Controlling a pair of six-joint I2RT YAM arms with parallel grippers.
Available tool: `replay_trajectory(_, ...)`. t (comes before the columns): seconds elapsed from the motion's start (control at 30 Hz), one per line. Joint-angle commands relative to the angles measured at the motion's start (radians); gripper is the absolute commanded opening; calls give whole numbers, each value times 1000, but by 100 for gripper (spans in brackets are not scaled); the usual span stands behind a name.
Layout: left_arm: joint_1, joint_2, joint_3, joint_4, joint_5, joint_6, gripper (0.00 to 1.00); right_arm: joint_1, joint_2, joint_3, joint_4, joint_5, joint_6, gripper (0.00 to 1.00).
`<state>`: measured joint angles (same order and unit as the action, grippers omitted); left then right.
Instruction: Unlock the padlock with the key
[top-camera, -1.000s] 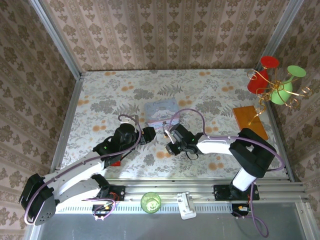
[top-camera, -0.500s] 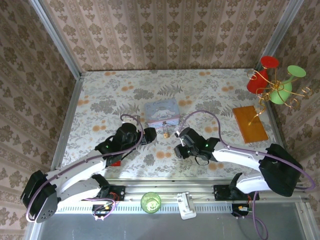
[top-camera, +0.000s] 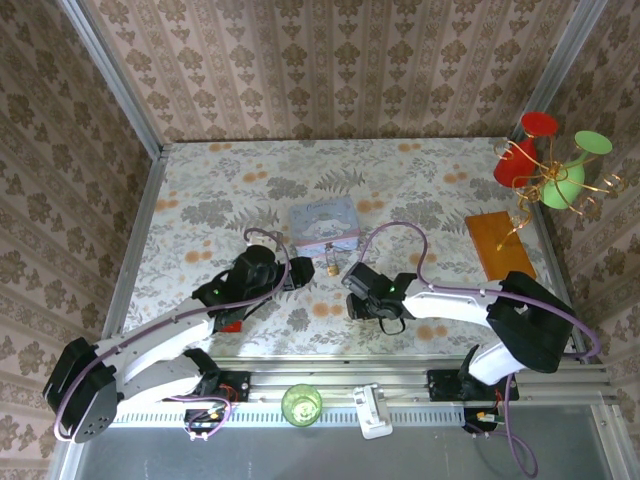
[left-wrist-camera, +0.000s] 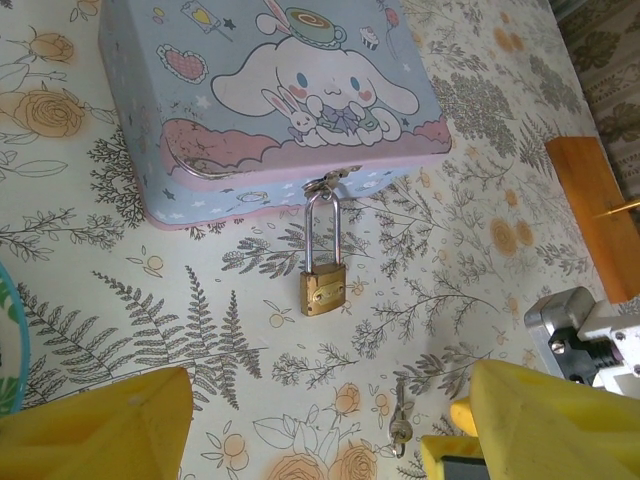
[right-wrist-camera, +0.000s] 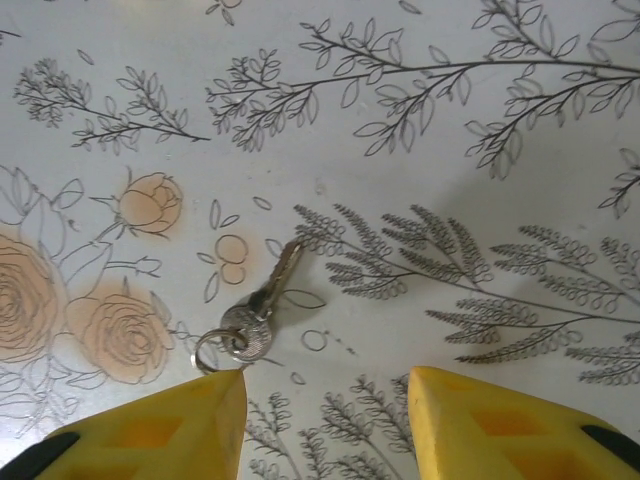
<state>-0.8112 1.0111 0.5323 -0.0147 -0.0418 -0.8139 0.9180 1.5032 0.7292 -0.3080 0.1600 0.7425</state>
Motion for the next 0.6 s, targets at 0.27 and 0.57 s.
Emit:
replay_trajectory(0.27,24,-79,-40,16,19,-1,75,39,126,115,-17,71,53,51)
replay_trajectory(0.57,26,-92,-48,16,18,-4,75,62,184,152,-85,113,44,38)
